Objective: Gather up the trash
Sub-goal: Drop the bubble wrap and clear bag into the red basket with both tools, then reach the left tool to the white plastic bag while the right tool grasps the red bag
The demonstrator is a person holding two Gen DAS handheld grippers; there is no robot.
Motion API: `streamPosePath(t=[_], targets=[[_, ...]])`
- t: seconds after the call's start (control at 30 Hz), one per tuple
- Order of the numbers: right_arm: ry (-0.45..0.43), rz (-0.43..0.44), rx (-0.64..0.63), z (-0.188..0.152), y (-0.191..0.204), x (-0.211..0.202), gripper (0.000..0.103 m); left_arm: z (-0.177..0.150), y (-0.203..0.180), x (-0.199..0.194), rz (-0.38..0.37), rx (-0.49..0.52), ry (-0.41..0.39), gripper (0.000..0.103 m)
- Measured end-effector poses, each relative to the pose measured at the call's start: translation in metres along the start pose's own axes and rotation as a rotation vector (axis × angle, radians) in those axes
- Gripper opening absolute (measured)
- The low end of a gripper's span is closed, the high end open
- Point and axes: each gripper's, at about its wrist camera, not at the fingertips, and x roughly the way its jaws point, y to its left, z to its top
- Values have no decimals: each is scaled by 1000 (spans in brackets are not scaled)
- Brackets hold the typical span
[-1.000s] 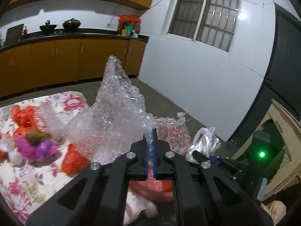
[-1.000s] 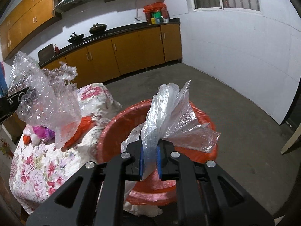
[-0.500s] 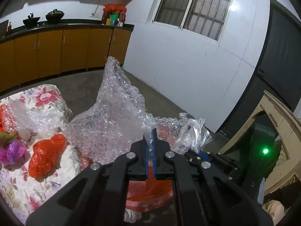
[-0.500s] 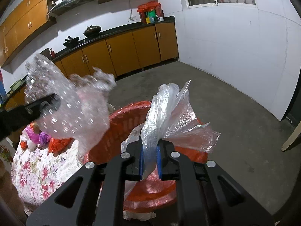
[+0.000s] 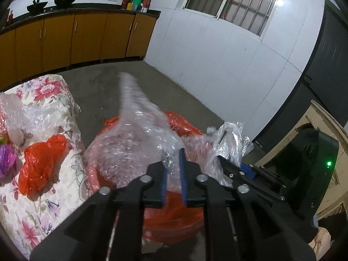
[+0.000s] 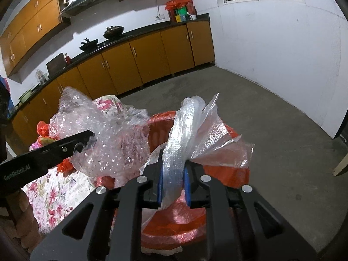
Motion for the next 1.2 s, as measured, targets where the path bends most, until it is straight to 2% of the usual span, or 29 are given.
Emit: streamPosePath(t=[0.07, 0.17, 0.33, 0.47, 0.6, 0.67, 0.7, 0.87, 0.97, 1.1, 1.2], targets=[[2, -2, 0, -1, -2, 1, 27, 0, 3, 1, 1, -7, 3, 24], [4, -6, -1, -3, -3, 0, 31, -1, 6, 2, 1, -12, 7, 27], [-4, -28, 0, -4, -4, -7, 33, -4, 14, -5, 26, -26, -7, 32], [-11, -49, -9, -3, -2, -11, 33, -5, 25, -18, 74, -41, -38, 40], [-22, -49, -47, -1, 10, -15, 33, -9, 38, -40, 166, -38, -91, 55], [-36, -48, -68, -1, 21, -17, 47, -13, 47, -50, 214, -37, -111, 59], [-43, -45, -78, 0, 27, -18, 49, -15, 52, -56, 239, -37, -120, 61], [-66, 0, -133, 3, 60, -19, 60, -30, 86, -87, 393, -44, -158, 67], [-62, 37, -158, 5, 82, -13, 60, -41, 111, -104, 471, -61, -173, 70], [-42, 85, -185, 6, 112, 0, 61, -56, 153, -133, 590, -119, -197, 75], [-34, 105, -209, 4, 139, 10, 68, -65, 182, -152, 660, -170, -210, 76]])
